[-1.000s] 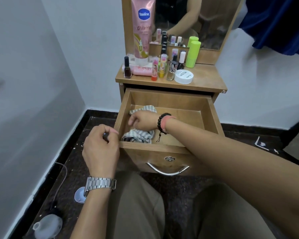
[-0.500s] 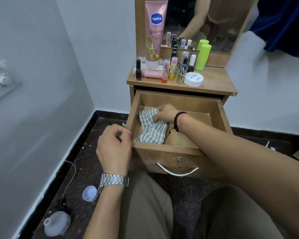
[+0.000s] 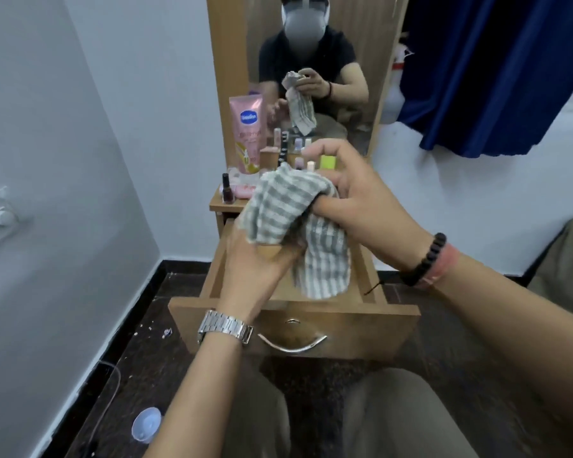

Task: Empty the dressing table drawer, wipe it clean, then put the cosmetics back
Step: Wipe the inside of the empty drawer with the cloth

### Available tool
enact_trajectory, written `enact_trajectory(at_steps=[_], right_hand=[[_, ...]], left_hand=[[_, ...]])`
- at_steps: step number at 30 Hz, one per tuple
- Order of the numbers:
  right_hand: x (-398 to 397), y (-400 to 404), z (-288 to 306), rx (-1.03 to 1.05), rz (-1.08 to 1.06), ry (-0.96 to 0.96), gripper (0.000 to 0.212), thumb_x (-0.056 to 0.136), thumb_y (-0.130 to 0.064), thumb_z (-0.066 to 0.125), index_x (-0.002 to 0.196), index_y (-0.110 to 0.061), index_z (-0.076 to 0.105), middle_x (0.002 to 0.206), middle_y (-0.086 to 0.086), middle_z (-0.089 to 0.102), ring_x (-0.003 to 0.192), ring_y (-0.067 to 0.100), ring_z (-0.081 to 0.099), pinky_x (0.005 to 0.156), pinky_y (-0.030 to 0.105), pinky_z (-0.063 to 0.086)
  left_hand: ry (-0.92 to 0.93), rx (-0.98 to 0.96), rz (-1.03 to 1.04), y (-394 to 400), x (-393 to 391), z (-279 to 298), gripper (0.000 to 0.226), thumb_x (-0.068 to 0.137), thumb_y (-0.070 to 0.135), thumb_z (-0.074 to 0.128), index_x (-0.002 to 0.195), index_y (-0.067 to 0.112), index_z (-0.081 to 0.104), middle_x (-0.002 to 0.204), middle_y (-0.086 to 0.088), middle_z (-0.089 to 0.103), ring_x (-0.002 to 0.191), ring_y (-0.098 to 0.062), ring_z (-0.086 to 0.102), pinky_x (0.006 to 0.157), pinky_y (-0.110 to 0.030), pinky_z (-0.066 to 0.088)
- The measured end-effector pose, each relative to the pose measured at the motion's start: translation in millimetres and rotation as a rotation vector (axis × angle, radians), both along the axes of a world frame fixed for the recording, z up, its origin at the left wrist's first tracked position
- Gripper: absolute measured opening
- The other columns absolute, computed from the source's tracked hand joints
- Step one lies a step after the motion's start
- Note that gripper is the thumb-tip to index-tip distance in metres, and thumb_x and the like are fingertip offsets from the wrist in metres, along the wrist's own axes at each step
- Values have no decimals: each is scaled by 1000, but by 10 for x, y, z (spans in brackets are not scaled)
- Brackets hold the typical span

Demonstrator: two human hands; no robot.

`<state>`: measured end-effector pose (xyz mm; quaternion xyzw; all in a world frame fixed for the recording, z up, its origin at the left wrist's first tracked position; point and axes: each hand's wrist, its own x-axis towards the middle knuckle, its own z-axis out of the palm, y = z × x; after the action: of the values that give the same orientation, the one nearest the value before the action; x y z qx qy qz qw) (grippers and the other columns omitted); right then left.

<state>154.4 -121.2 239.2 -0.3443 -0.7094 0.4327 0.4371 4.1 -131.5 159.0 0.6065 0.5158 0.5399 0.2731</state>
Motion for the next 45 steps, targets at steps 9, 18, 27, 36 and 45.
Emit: enact_trajectory(at_steps=[9,18,27,36,45], right_hand=[[709,-619,-556,-852,29,219,50,96,-54,39,131,-22,54,121,3,69,112,21,65,99,42,47],[859,-740,-561,-549,-71,149,31,94,-9,56,125,-12,58,113,5,72,108,19,67,101,39,47],[898,-671,-638,-698,-79,215,39,86,-29,59,118,-7,64,116,10,70,106,20,66,95,36,52],[981,-646,-650,-139,-322,155,9,81,-13,73,89,-9,72,114,-1,70,110,17,65,96,38,51],[896,-654,-698,-179,-220,359,42,82,-13,66,123,-12,57,117,5,69,105,22,67,81,29,55]], left_hand=[[-260,-417,-434,-405,364,90,24,88,33,65,95,11,69,97,-7,73,87,-20,70,74,-29,55],[-355,-389,-313,-555,354,-24,24,88,30,59,84,10,71,86,-5,74,81,-21,69,72,-30,55],[-100,-178,-223,-483,308,3,12,82,20,71,93,16,69,87,3,72,75,-3,66,63,-14,50],[-19,37,-215,-397,302,61,13,81,33,67,91,26,67,104,18,68,99,1,61,84,-23,47],[-245,-96,-333,-370,473,47,30,78,27,67,103,12,58,97,0,74,87,-15,71,69,-28,57]])
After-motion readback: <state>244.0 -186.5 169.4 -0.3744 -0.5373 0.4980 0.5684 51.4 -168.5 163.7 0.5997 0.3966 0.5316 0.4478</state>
